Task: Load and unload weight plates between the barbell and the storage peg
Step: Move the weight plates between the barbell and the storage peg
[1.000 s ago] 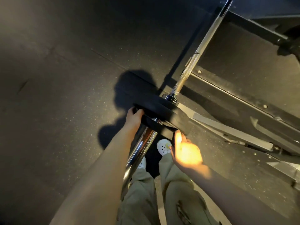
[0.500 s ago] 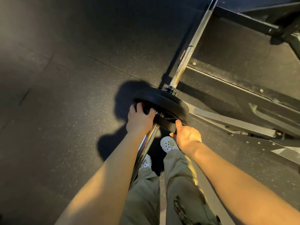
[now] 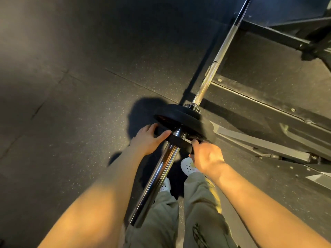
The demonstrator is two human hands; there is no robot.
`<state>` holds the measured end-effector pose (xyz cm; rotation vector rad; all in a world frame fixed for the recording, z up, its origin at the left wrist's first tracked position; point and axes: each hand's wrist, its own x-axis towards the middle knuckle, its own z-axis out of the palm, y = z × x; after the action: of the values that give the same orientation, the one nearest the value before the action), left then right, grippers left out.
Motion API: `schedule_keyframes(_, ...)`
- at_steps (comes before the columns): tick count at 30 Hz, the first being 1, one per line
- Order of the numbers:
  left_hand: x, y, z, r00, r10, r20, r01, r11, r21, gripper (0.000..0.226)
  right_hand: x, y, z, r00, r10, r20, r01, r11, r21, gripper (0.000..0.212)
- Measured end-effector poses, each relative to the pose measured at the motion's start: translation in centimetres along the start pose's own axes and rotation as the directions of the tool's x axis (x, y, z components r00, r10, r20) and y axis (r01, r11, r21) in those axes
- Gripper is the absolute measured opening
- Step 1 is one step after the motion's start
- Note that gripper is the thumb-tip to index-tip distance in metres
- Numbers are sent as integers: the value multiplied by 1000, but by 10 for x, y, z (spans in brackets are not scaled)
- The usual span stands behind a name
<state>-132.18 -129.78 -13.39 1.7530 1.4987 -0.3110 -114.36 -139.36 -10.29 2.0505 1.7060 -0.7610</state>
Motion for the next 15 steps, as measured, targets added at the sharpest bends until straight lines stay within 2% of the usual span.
schedule_keyframes(5,-4,1,5,999,39,15,-39,998,-40,91,-4,-3,11,999,44,-13,-42,993,112,45)
schedule_keyframes(10,-19,1,3,993,116,-9,-110,965,237,99,-4,4,22,997,19,68,-29,988,152,50)
schedule_keyframes(15,-38,-23,12,998,58,21,-62,963,263,96,-23,-15,33,997,-19,78,9,991,131,45)
